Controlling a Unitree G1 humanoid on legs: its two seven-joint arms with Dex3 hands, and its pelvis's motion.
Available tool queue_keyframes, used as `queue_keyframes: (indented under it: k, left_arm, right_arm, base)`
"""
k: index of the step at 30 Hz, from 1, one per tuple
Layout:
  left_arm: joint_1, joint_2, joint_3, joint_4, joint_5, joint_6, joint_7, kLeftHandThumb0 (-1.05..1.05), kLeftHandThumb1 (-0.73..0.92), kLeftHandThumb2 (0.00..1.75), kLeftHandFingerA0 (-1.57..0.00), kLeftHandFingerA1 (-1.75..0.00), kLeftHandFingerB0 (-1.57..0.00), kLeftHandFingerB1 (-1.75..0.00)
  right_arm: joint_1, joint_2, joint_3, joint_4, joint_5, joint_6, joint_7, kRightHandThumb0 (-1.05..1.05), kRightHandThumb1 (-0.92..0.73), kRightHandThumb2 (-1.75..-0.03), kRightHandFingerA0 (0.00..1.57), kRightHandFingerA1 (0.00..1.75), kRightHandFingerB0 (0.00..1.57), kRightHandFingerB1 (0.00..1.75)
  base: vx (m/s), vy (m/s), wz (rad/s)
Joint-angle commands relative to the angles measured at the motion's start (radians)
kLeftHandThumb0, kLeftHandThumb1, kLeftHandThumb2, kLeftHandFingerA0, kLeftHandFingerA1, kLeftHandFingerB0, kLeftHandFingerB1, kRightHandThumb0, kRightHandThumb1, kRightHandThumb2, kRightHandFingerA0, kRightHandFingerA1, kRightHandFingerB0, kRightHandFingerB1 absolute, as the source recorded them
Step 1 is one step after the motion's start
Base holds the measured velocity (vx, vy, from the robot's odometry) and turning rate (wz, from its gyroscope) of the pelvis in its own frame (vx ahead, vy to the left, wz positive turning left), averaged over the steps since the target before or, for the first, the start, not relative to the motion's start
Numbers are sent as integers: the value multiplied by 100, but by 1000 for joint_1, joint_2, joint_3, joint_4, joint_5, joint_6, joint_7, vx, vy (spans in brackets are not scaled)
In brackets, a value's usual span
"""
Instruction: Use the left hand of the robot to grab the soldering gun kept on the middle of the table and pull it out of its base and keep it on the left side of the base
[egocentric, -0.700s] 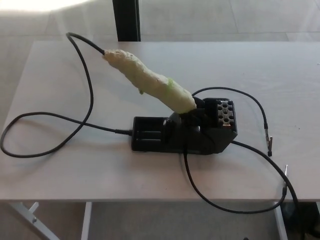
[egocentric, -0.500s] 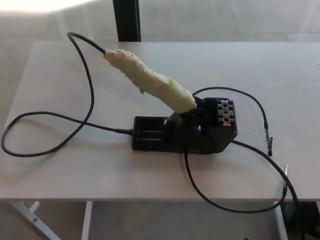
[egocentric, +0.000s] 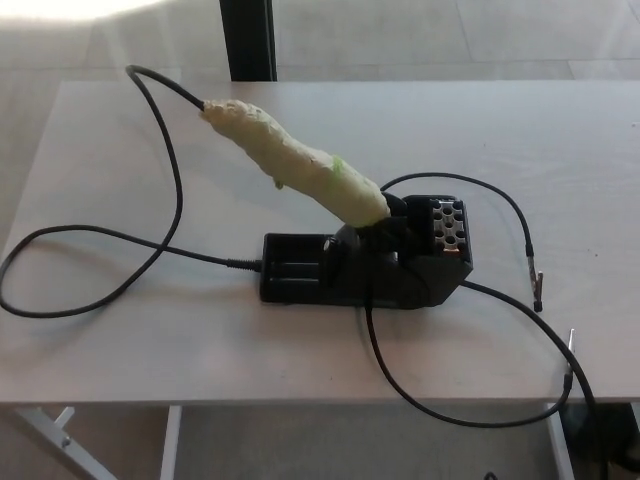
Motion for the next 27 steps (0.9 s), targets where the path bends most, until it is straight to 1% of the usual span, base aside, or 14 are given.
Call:
queue_keyframes:
  k: [1,2,4,6,8,10,14,20,21,22,23,24,25,27]
  left_arm:
    - [-232,76,-157,-213,93,146,61,-22,75,61,-42,-57,-40,-48]
    - [-278,75,-223,-210,139,91,39,-23,73,61,-45,-57,-45,-47]
    - [-351,70,-299,-248,162,134,23,-39,70,60,-47,-63,-47,-47]
    - [-438,36,-399,-265,209,98,6,-32,69,60,-51,-72,-51,-56]
    - [-467,40,-441,-246,230,87,0,-30,69,60,-53,-68,-50,-55]
    - [-517,35,-556,-190,298,16,-45,-34,68,59,-51,-60,-49,-49]
    - [-542,30,-704,-228,357,-30,-112,-44,69,61,-45,-62,-49,-48]
    - [-579,-5,-928,-309,442,-113,-210,-40,60,58,-49,-60,-54,-47]
    - [-583,-15,-950,-321,442,-97,-219,-40,60,57,-49,-60,-54,-48]
    - [-581,-44,-977,-329,430,-79,-228,-37,62,57,-49,-60,-53,-49]
    - [-577,-74,-998,-333,415,-64,-235,-37,62,57,-49,-60,-53,-49]
    - [-574,-92,-1026,-334,414,-63,-242,-40,63,58,-50,-62,-51,-49]
    - [-568,-119,-1058,-332,414,-66,-252,-40,63,57,-53,-59,-53,-49]
    - [-561,-149,-1093,-324,406,-66,-263,-41,63,58,-51,-63,-51,-50]
  right_arm:
    - [-12,-31,-1,6,14,-29,20,-105,-15,-113,39,54,27,28]
    - [-16,-30,-1,9,14,-23,21,-105,-15,-112,40,53,27,28]
    - [-24,-28,2,11,11,-18,18,-105,-16,-112,38,52,25,29]
    - [-24,-28,5,12,7,-27,15,-105,-16,-108,40,55,27,31]
    - [-30,-29,6,10,7,-25,16,-105,-20,-103,39,56,26,33]
    - [-34,-30,8,6,6,-23,16,-105,-15,-112,37,53,27,28]
    - [-35,-30,-8,3,27,-7,34,-105,-12,-111,35,56,27,29]
    - [-43,-35,0,8,16,-11,30,-105,-11,-112,38,57,28,28]
    - [-44,-35,2,12,13,-13,28,-30,9,-84,33,64,14,52]
    - [-41,-36,1,13,13,-16,30,-29,10,-84,34,64,14,52]
    - [-38,-38,-1,11,16,-18,32,-29,10,-84,34,64,14,52]
    - [-36,-39,-2,7,16,-16,33,-105,-21,-102,38,56,27,32]
    - [-36,-39,-3,2,19,-10,35,-105,-14,-111,38,55,31,28]
    - [-35,-39,-7,0,23,-10,41,-105,-14,-111,36,57,29,31]
  base:
    - [0,0,0]
    - [0,0,0]
    - [0,0,0]
    - [0,0,0]
    - [0,0,0]
    - [0,0,0]
    - [0,0,0]
    - [0,0,0]
    - [0,0,0]
    - [0,0,0]
    - [0,0,0]
    - [0,0,0]
    - [0,0,0]
    - [0,0,0]
